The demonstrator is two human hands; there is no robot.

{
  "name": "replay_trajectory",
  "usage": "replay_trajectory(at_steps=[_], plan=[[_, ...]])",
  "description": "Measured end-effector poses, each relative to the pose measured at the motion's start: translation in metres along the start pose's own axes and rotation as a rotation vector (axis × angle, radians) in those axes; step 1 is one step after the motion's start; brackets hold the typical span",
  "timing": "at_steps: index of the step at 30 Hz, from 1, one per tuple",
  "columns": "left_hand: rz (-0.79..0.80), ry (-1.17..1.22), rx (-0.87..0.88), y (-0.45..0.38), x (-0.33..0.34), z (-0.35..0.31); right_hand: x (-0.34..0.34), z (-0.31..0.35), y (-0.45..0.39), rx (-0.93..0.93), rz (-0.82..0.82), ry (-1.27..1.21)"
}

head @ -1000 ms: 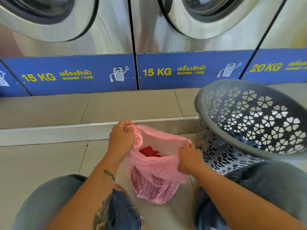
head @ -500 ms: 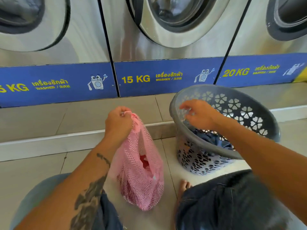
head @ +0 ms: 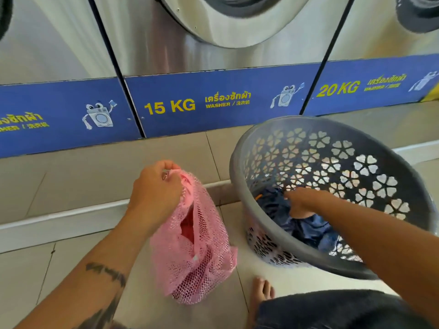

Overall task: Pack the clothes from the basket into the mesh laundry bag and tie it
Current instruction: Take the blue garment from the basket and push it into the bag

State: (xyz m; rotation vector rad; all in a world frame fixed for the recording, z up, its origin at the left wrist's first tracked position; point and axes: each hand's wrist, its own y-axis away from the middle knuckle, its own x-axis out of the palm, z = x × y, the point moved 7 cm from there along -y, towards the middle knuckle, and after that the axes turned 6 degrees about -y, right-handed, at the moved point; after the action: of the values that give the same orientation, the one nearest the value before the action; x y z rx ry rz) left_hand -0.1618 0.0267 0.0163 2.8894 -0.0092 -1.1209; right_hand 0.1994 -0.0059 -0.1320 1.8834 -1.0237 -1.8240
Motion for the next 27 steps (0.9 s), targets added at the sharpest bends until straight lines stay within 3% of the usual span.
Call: replay_trajectory(at_steps=[4,10,18,22,27], plan=[[0.058,-0.152,0.065,0.000,0.014,0.017,0.021,0.005,-0.046,0.013,0.059,-0.008],[0.109,-0.204,-0.020,-0.002,0.021,0.043,0.076,-0.003,-0.078,0.120,0.140,-0.156],[0.151,-0.111,0.035,-0.002,0.026,0.021,0.027,0.021,-0.041,-0.049,0.033,0.030],[0.100,-0.030,-0.015,0.001,0.013,0.014,-0.022,0.024,-0.002,-0.114,-0.125,-0.078],[0.061,0.011,-0.015,0.021,0.000,0.009,-0.063,0.014,0.072,-0.218,-0.468,-0.311]])
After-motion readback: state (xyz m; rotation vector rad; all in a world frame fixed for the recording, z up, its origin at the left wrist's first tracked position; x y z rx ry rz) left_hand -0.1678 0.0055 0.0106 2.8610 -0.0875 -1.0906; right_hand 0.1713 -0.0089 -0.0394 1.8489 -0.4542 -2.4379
